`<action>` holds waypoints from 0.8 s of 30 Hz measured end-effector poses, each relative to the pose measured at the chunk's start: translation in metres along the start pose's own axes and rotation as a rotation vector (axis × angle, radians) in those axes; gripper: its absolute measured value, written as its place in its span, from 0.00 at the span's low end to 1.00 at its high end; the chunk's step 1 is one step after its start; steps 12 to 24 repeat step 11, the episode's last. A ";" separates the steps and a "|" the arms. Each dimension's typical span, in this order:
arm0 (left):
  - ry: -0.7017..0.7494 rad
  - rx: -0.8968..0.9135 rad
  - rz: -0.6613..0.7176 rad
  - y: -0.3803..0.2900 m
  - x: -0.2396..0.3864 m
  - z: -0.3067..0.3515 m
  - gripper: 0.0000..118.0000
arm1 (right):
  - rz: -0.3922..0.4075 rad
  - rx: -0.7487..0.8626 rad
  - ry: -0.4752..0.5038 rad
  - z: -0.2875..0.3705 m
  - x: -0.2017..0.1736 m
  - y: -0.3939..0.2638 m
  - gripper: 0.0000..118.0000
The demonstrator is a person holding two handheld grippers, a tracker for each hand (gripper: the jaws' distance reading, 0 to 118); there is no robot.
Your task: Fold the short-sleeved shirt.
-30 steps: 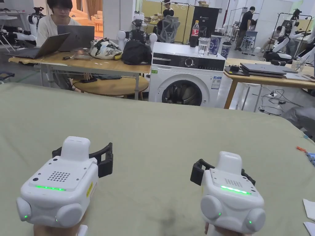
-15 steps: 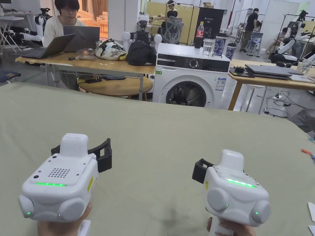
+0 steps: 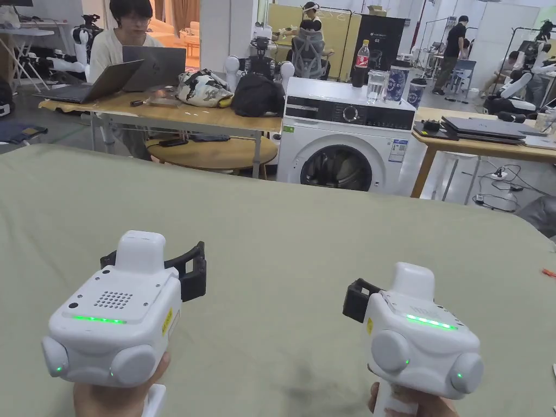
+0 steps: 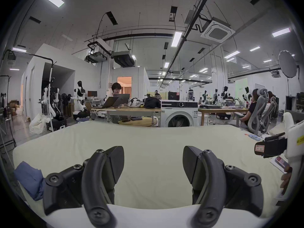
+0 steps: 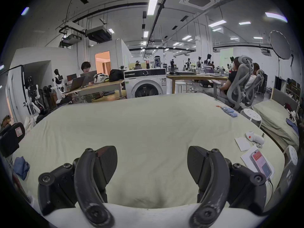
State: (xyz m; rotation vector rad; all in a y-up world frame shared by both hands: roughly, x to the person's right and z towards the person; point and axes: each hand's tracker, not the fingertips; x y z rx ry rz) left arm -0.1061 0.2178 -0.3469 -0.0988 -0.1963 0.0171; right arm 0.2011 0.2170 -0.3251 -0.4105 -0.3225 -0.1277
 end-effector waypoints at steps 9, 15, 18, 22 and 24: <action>0.004 -0.035 -0.002 -0.007 -0.006 -0.002 0.62 | -0.045 -0.023 -0.016 -0.003 0.007 0.002 0.76; 0.009 -0.042 0.003 -0.007 -0.008 -0.002 0.62 | -0.070 -0.054 -0.026 -0.008 0.010 0.004 0.76; 0.009 -0.042 0.003 -0.007 -0.008 -0.002 0.62 | -0.070 -0.054 -0.026 -0.008 0.010 0.004 0.76; 0.009 -0.042 0.003 -0.007 -0.008 -0.002 0.62 | -0.070 -0.054 -0.026 -0.008 0.010 0.004 0.76; 0.009 -0.042 0.003 -0.007 -0.008 -0.002 0.62 | -0.070 -0.054 -0.026 -0.008 0.010 0.004 0.76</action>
